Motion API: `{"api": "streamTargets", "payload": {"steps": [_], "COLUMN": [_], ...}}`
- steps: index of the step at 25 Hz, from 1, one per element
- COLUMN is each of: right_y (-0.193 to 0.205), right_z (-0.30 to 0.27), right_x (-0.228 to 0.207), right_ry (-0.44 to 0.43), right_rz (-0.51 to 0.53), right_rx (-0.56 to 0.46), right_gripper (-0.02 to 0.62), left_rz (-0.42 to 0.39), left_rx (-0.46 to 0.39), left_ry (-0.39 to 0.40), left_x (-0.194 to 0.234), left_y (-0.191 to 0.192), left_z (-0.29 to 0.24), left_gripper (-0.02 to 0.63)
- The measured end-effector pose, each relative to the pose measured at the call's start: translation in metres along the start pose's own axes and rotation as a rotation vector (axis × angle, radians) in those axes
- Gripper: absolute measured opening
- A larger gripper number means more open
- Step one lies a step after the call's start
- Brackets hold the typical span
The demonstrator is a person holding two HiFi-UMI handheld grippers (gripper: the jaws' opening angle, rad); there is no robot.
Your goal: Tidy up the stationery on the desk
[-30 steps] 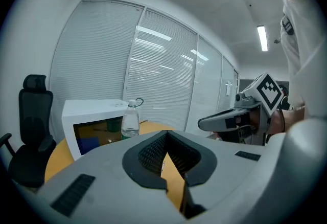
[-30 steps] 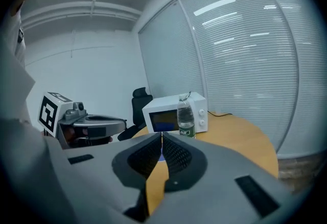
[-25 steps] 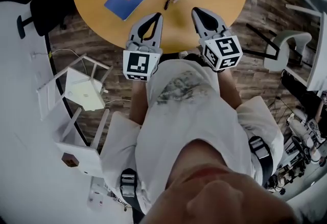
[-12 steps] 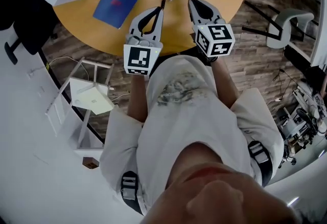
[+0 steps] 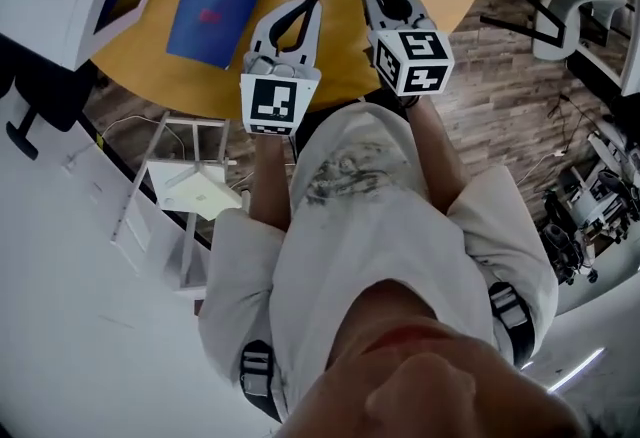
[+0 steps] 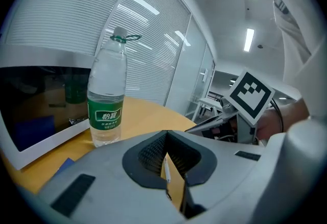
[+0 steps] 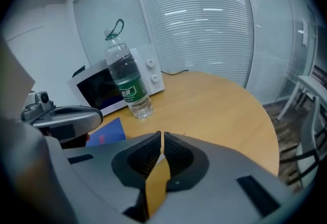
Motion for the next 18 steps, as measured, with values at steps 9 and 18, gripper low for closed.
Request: {"api": "streamTargets", "payload": {"steps": [9, 18], "right_y": [0.02, 0.034], "right_z": [-0.044, -0.074], "right_x": [-0.014, -0.019], "right_ry": [0.049, 0.085], "right_rz": [-0.048, -0.096], "right_rx": [0.06, 0.103], "right_gripper": [0.11, 0.159], "left_rz": [-0.017, -0.015], "left_rx": [0.038, 0.074], "left_ry": [0.046, 0.07], "left_x": [0.01, 0.019], "left_y": [0.019, 0.035], "left_z": [-0.032, -0.051], "left_gripper": [0.008, 0.008]}}
Point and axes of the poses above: the fingertips, and each gripper's own axes: z backward along the fingers, x to its left, y out of its underside, the point moved 1 cm from there along z, backward along the fingers, and after that the axes turned 9 degrees about -z, right-handed, at the moved point
